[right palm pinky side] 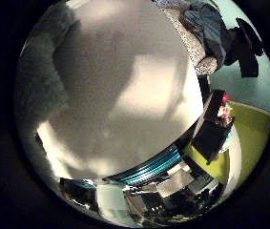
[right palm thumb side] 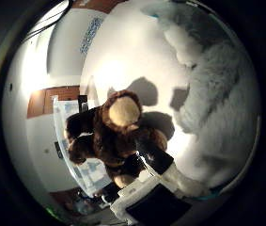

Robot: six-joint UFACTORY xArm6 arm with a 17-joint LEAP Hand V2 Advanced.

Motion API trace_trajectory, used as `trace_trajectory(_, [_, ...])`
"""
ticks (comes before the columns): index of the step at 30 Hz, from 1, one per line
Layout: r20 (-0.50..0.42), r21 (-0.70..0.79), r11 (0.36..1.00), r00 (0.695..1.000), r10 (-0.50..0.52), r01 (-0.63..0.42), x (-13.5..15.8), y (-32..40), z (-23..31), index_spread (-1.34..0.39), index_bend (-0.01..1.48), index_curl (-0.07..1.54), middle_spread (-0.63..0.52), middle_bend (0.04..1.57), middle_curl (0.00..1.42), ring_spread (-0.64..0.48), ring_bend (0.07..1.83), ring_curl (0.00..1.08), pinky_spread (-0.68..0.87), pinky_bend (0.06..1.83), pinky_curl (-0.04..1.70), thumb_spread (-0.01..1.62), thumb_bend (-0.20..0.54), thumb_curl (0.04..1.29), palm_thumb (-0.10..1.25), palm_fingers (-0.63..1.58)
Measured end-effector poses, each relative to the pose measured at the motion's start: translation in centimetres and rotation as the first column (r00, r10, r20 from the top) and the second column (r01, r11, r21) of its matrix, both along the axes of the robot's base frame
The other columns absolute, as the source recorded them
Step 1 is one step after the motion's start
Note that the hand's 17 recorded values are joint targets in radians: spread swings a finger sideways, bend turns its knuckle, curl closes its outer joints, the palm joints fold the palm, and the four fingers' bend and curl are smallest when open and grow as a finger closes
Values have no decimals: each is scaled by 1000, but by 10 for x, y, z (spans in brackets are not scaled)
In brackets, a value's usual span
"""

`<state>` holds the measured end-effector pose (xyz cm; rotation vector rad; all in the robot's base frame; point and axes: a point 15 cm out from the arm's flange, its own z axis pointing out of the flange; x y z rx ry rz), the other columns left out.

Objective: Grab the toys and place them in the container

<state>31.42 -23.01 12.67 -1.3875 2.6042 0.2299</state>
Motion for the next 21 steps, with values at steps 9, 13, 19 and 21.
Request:
trace_trajectory(9, [-17, 8, 1000, 1000, 15, -15, 0, 1, -3, -124, 160, 266, 181, 257, 332, 235, 436, 275, 456, 483, 281, 1092, -19, 361, 633, 296])
trace_trajectory(13, [-34, 16, 999, 999, 31, -30, -3, 3, -4, -212, 176, 266, -3, 341, 352, 78, 640, 301, 314, 491, 258, 1071, -19, 380, 681, 565])
trace_trajectory(19, [-48, 18, 998, 997, 55, -54, -4, 2, 1, -370, 194, 319, -235, 568, 439, -226, 815, 352, -236, 693, 257, 1041, -18, 401, 757, 1111])
trace_trajectory(21, [-52, 7, 998, 996, 68, -67, -2, -3, 5, -398, 298, 380, -259, 688, 493, -270, 896, 397, -421, 800, 299, 1021, -21, 411, 771, 1297])
